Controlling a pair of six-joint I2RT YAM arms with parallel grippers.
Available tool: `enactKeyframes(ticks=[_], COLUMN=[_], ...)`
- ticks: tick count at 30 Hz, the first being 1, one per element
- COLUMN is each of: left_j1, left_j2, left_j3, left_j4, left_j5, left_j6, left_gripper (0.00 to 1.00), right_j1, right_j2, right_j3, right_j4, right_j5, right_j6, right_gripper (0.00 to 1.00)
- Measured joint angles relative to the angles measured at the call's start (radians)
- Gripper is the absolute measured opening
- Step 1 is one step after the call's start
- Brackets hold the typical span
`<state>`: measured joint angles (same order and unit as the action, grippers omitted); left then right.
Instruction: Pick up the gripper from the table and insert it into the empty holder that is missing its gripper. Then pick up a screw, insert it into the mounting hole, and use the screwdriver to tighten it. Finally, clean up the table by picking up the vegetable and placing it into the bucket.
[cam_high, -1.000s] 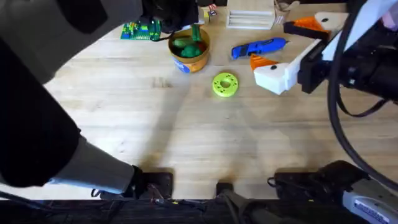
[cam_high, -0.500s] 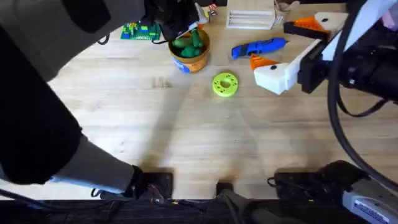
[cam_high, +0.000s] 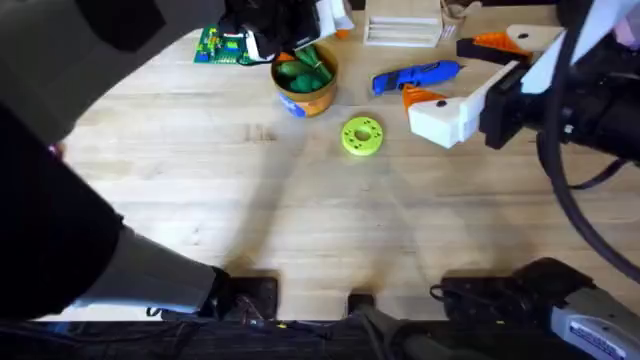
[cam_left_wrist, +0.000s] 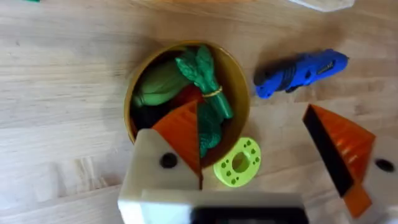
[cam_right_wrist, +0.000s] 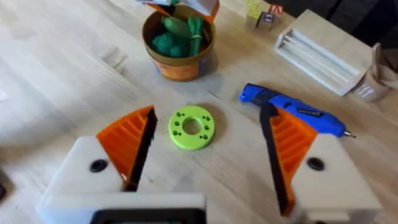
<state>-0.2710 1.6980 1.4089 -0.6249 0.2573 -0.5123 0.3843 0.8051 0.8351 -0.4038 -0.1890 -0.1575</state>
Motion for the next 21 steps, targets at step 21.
enactKeyframes(ticks=[21], left_j1=[-0.002], left_j2=[-0.505], left_j3=[0.088], left_j4=[-0.520], left_j5=[0.012], left_j6=[0.571], left_gripper=[0.995], right_j1=[0.000], right_j2=[0.004], right_j3=[0.370], right_j4=[-0.570], right_j5=[0.053], right_j6=[0.105], right_gripper=[0.992])
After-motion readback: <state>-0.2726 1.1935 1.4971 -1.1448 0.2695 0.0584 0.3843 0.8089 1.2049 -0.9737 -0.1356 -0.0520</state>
